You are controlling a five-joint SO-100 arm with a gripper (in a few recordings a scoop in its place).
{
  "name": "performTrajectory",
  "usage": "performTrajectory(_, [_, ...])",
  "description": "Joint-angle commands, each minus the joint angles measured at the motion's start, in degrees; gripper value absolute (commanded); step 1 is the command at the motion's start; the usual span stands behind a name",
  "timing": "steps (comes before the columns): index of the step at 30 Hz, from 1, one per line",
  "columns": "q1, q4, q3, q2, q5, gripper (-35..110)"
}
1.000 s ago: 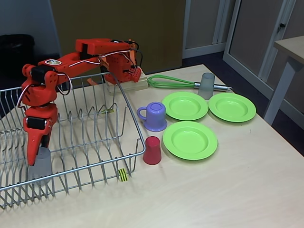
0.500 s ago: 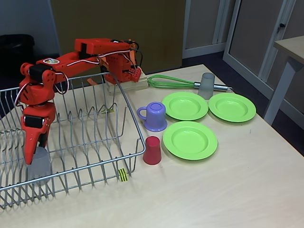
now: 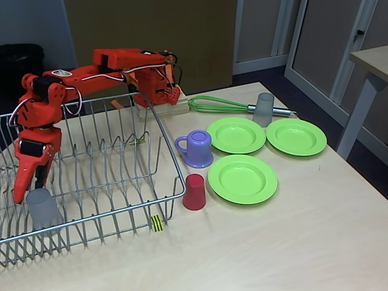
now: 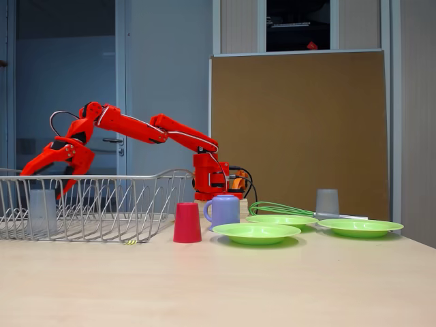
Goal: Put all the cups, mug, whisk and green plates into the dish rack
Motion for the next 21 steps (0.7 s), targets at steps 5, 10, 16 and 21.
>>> performTrajectory(5, [-0.6,6.2,-10.9,2.8,-1.1,39])
performTrajectory(10, [-5.8,12.7,-11.2,7.5,0.3,36])
performTrajectory(16, [-15.3,9.4,15.1,28.9,3.3,34])
performTrajectory(21, [-23.9,4.4,34.1,44.3,7.6,31])
